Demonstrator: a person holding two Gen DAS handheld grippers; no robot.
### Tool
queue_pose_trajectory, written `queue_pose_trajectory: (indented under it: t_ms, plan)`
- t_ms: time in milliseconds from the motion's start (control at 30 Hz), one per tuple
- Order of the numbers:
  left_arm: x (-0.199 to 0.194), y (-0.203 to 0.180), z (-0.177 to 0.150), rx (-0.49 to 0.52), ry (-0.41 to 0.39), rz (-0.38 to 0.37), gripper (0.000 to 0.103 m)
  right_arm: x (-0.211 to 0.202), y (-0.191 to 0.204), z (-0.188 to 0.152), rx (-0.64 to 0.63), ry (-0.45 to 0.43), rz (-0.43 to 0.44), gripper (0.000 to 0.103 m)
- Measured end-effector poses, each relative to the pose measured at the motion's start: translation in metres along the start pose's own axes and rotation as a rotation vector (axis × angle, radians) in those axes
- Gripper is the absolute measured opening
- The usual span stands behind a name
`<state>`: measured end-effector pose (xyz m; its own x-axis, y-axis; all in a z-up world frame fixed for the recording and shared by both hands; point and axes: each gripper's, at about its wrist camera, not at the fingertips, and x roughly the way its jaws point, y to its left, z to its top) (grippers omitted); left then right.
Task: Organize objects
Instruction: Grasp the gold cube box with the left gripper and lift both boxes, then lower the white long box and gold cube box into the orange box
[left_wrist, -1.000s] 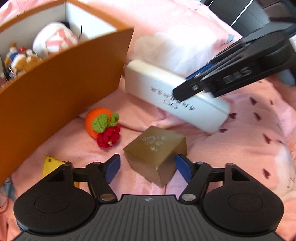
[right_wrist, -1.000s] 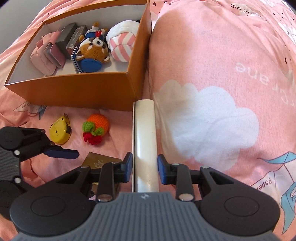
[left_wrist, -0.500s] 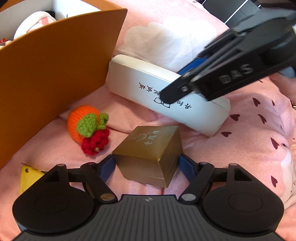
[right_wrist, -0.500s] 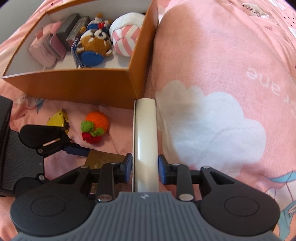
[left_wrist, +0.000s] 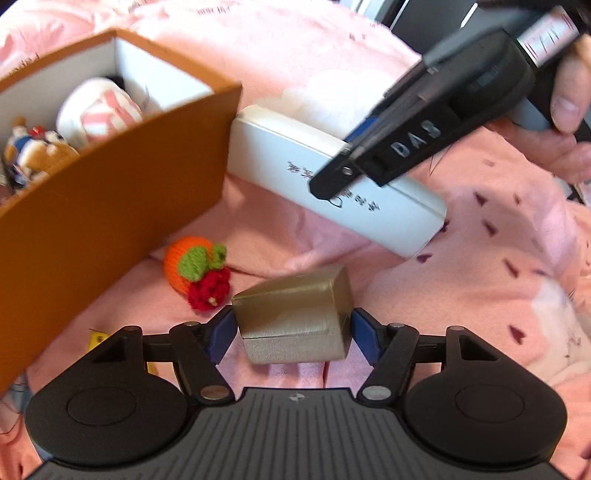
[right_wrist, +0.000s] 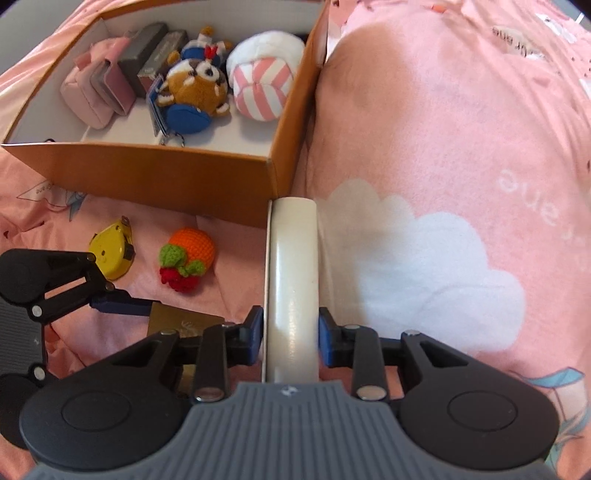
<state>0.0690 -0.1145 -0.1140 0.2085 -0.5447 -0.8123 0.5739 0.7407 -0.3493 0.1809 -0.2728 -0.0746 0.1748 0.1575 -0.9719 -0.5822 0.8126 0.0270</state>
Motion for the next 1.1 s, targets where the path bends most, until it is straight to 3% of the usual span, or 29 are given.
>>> queue_pose_trajectory:
  t_ms: [367,567,833,967,1100]
  plan:
    - [-0.08,0.014,0.006,-0.091,-0.202,0.047,0.074,-0.07,0.037,-0.004,-0.166,-0.131,-0.074,0.031]
    - [-0.115,0.033,0.016,-0.132,-0.316,0.091,0.074,-0.098,0.067,0.005,-0.341,-0.204,-0.112,0.031]
    - [-0.155,0.065,0.022,-0.188,-0.401,0.279,0.074,-0.104,0.103,0.043,-0.605,-0.283,-0.138,0.031]
    - [-0.164,0.086,0.029,-0.197,-0.398,0.373,0.074,-0.096,0.113,0.067,-0.729,-0.307,-0.144,0.031]
    - [-0.156,0.103,0.035,-0.209,-0.377,0.42,0.074,-0.08,0.121,0.086,-0.878,-0.311,-0.138,0.031]
